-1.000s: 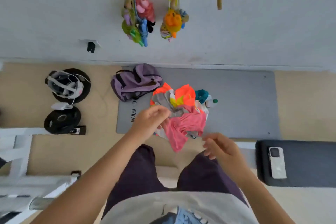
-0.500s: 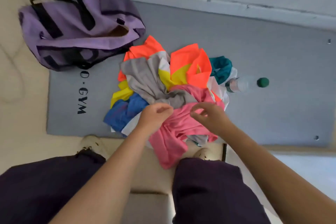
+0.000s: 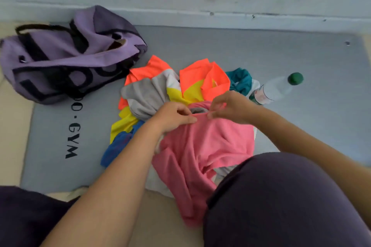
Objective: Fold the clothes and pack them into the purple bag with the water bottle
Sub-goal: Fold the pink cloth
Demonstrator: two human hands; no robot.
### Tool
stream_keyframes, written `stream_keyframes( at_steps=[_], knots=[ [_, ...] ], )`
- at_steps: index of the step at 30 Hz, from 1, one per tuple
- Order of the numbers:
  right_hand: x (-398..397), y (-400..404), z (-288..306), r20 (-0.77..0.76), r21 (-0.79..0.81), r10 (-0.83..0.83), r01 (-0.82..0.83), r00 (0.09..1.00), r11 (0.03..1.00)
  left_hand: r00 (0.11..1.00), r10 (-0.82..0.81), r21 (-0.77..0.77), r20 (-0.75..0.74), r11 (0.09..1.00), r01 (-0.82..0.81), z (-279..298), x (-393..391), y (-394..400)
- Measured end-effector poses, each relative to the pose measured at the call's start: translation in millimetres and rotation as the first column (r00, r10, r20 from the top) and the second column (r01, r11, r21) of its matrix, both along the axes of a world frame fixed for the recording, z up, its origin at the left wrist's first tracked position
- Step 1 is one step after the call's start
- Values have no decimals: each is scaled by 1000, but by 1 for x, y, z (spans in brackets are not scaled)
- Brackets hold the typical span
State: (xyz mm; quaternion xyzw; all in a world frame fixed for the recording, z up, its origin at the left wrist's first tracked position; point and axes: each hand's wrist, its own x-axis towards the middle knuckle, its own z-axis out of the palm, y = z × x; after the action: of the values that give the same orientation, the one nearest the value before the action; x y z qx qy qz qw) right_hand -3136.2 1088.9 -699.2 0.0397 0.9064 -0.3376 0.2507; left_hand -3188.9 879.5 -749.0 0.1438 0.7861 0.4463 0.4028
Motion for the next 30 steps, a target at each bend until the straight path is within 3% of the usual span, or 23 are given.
stream_keyframes(
  at_steps=[4, 7, 10, 14, 17, 19, 23, 27, 30],
  knots=[
    [15, -15, 105, -77, -102, -1, -7, 997, 995, 999, 6, 153, -34, 988, -1, 105, 9, -13],
    [38, -29, 188, -150, -157, -77, 53, 986, 986, 985, 32, 238, -172, 971, 10, 185, 22, -26],
    [65, -49, 260, -222, -104, -85, 63, 971, 993, 951, 112, 357, -288, 934, -2, 262, 39, -48],
    [105, -88, 323, -92, 34, 40, -37, 995, 999, 904, 98, 375, -417, 924, 73, 333, 72, -88],
    [129, -115, 343, -116, -22, 56, -59, 992, 998, 875, 28, 339, -483, 928, 158, 360, 97, -115],
    [140, -128, 346, -143, -207, 35, -64, 989, 976, 873, 11, 342, -488, 922, 180, 367, 110, -127],
    [149, -145, 339, -31, -651, -17, -7, 999, 759, 922, -28, 411, -386, 890, 199, 376, 121, -140],
    [131, -148, 327, 68, -730, 14, 40, 998, 682, 917, -76, 355, -391, 907, 227, 377, 107, -140],
    [97, -143, 306, 55, -650, -84, 100, 995, 753, 939, -68, 388, -338, 899, 205, 362, 84, -133]
  ],
)
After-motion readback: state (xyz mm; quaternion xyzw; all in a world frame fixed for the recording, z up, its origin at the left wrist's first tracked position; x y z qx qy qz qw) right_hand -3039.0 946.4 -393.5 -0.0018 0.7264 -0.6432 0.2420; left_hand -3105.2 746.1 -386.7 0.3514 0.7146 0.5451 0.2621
